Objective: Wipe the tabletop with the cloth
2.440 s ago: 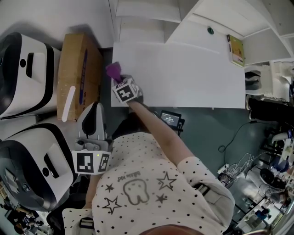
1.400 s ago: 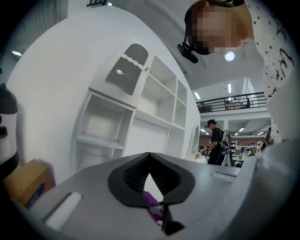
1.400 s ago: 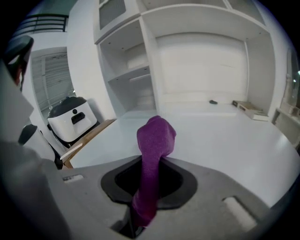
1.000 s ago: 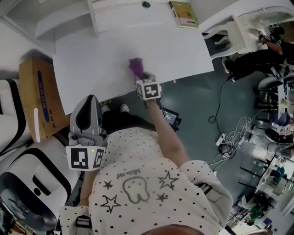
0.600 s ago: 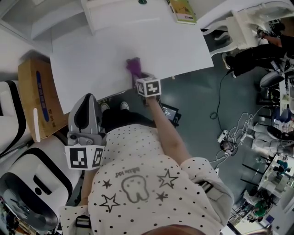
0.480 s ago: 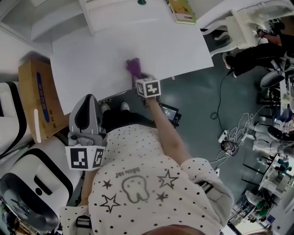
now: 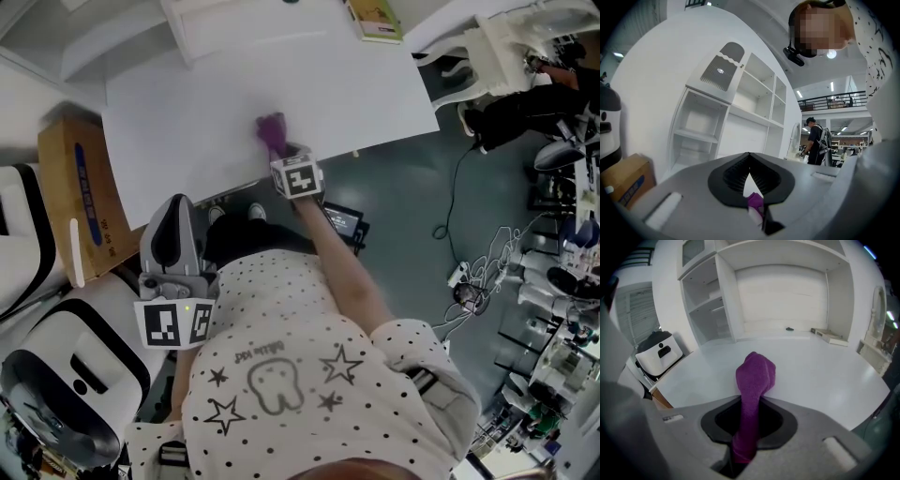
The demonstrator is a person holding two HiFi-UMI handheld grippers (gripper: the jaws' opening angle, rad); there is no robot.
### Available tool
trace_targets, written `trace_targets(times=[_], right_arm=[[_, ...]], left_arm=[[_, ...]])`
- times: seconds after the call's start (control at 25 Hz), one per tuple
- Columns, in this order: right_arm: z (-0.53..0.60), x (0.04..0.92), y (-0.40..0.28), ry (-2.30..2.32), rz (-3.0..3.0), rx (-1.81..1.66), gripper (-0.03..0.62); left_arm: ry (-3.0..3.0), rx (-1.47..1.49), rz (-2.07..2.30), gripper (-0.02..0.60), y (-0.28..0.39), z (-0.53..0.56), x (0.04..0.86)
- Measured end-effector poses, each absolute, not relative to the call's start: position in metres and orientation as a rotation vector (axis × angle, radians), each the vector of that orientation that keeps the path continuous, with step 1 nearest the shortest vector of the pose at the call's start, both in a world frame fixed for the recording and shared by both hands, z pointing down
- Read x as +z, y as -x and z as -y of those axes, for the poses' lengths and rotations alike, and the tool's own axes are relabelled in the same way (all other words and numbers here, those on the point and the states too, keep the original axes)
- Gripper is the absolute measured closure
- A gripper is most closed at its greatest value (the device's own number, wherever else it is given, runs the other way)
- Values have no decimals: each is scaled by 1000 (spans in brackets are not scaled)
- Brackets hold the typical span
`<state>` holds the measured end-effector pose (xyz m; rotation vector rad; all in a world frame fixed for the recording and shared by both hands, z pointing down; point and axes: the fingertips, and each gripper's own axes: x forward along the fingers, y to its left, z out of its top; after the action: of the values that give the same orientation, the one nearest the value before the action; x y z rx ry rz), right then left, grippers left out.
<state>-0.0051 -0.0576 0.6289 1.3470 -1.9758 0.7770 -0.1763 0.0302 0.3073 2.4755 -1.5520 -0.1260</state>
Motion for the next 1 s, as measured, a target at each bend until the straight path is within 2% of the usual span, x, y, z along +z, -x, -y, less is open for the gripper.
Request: trace_targets(times=[0.4,1.0], right_arm=[[52,621,25,-1309,1985,681,533],[41,621,66,-1330,1956,685,533]], left_arm=[[-2444,-128,1579,586,177,-37,310],[-2389,-128,1636,586,235,-40,306]])
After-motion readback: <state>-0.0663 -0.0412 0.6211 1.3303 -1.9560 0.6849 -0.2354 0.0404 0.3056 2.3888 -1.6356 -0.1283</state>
